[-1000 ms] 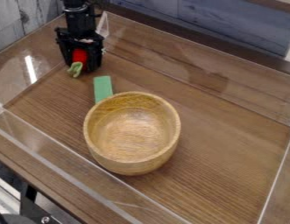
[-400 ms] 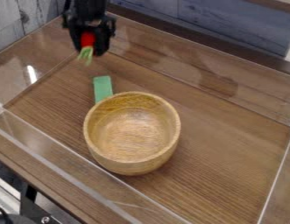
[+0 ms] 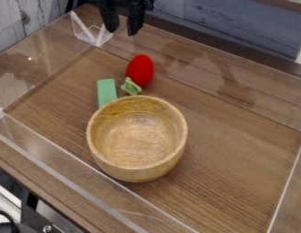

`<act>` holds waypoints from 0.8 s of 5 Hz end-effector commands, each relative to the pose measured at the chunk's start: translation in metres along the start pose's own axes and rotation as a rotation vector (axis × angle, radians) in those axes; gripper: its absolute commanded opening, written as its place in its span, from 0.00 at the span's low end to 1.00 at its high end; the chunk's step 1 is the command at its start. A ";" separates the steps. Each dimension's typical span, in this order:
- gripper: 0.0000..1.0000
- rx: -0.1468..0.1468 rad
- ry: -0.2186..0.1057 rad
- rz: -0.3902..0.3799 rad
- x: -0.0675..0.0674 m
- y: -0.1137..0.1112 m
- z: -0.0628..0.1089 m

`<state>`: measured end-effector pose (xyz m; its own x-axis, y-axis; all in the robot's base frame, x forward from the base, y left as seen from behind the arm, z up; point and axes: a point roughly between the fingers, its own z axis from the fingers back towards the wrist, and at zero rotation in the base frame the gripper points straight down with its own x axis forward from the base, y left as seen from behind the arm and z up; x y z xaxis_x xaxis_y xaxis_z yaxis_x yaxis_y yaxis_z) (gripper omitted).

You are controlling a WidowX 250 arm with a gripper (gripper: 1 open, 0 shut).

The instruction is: Move the red object to the right side of the table

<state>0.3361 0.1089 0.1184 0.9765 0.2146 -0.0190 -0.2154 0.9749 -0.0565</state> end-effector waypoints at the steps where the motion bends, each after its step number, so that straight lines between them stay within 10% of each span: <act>1: 1.00 0.018 -0.013 0.023 0.003 -0.012 -0.013; 3: 1.00 0.030 0.032 0.043 0.006 -0.030 -0.059; 4: 0.00 0.035 0.045 0.048 0.007 -0.032 -0.070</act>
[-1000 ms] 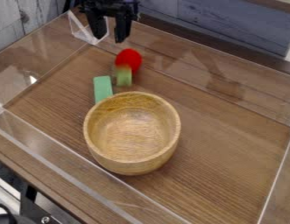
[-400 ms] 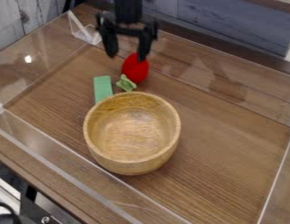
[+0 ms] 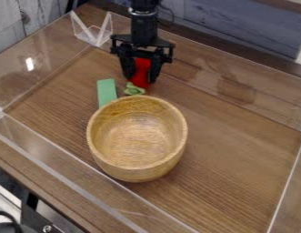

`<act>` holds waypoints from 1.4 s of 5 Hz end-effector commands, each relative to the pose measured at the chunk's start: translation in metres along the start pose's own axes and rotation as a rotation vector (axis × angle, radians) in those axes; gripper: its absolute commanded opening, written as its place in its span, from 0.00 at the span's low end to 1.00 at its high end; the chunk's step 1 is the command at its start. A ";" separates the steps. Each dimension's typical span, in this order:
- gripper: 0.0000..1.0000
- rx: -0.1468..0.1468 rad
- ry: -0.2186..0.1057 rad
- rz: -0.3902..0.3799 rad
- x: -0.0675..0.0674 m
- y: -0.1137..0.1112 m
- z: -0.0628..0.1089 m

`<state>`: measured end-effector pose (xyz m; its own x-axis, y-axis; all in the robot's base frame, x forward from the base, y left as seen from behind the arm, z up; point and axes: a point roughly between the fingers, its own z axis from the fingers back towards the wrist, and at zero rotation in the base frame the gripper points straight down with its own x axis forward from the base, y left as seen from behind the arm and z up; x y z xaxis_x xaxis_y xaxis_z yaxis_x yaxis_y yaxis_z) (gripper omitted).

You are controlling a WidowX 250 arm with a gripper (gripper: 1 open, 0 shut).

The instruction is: Move the red object to the right side of the table

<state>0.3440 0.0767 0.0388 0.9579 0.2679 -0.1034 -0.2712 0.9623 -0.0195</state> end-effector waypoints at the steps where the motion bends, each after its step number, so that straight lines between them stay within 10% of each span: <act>1: 0.00 0.008 -0.058 -0.100 -0.006 -0.023 0.024; 3: 0.00 0.004 -0.169 -0.238 -0.031 -0.079 0.087; 7: 0.00 -0.035 -0.097 -0.215 -0.070 -0.173 0.050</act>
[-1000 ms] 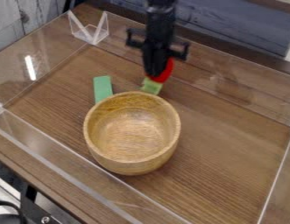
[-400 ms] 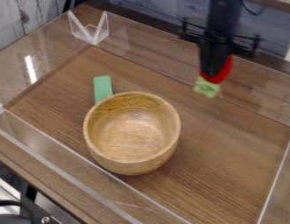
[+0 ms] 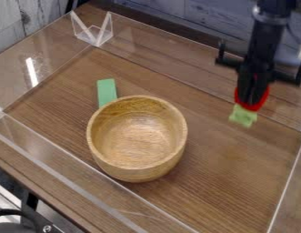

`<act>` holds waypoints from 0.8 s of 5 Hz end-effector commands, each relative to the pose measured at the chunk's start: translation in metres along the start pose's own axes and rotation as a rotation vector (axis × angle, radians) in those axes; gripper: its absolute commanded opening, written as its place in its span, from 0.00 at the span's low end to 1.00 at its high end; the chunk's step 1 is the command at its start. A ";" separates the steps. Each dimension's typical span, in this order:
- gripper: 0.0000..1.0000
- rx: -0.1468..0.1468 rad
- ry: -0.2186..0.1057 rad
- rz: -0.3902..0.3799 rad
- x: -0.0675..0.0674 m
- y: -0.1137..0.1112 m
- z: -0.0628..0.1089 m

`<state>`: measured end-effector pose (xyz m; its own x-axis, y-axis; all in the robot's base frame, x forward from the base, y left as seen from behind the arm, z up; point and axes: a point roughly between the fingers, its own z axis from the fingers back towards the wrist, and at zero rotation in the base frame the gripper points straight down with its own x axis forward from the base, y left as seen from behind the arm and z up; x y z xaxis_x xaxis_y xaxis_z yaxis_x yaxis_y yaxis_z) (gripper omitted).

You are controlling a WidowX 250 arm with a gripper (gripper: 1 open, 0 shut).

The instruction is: Move the red object to the right side of the table

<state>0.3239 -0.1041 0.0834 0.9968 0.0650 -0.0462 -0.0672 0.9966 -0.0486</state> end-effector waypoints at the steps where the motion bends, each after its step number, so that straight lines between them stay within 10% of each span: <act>1: 0.00 -0.020 -0.027 -0.022 0.002 -0.009 -0.015; 2: 0.00 -0.026 -0.021 -0.012 0.006 -0.022 -0.017; 3: 1.00 -0.026 -0.011 -0.006 0.010 -0.031 -0.012; 4: 0.00 -0.028 -0.002 0.018 0.010 -0.024 -0.009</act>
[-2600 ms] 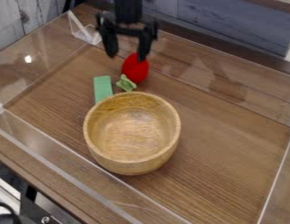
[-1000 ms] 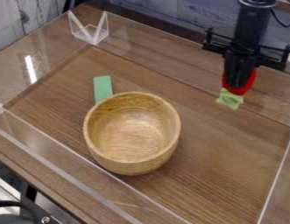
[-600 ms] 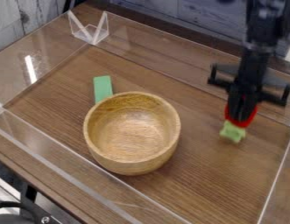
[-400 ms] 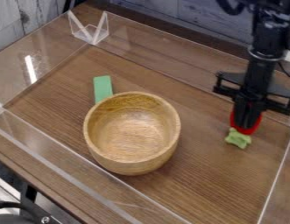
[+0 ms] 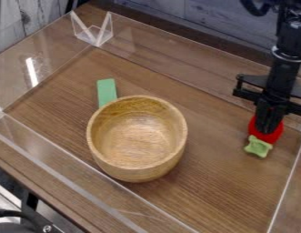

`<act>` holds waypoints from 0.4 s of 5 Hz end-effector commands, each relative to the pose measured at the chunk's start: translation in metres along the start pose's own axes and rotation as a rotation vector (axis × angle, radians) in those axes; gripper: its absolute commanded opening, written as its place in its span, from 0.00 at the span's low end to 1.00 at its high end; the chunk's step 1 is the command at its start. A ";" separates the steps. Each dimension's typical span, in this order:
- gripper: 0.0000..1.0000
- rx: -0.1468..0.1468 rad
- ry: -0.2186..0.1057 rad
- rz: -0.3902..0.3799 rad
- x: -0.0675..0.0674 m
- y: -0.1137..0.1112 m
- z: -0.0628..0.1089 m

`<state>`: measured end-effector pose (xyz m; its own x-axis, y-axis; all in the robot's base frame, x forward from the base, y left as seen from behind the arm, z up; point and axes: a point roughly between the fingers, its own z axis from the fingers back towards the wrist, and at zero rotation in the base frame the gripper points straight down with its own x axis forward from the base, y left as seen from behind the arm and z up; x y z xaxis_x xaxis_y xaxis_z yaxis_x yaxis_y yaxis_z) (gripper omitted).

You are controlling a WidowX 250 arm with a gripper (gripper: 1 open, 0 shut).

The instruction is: Move the red object to the right side of the table

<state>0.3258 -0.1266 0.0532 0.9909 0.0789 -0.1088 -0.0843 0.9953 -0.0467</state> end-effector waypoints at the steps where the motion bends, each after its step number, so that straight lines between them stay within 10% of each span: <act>1: 1.00 -0.029 -0.070 -0.022 0.012 0.005 0.026; 2: 1.00 -0.035 -0.090 0.037 0.004 0.019 0.043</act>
<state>0.3278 -0.1062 0.0713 0.9901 0.1118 -0.0844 -0.1168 0.9916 -0.0565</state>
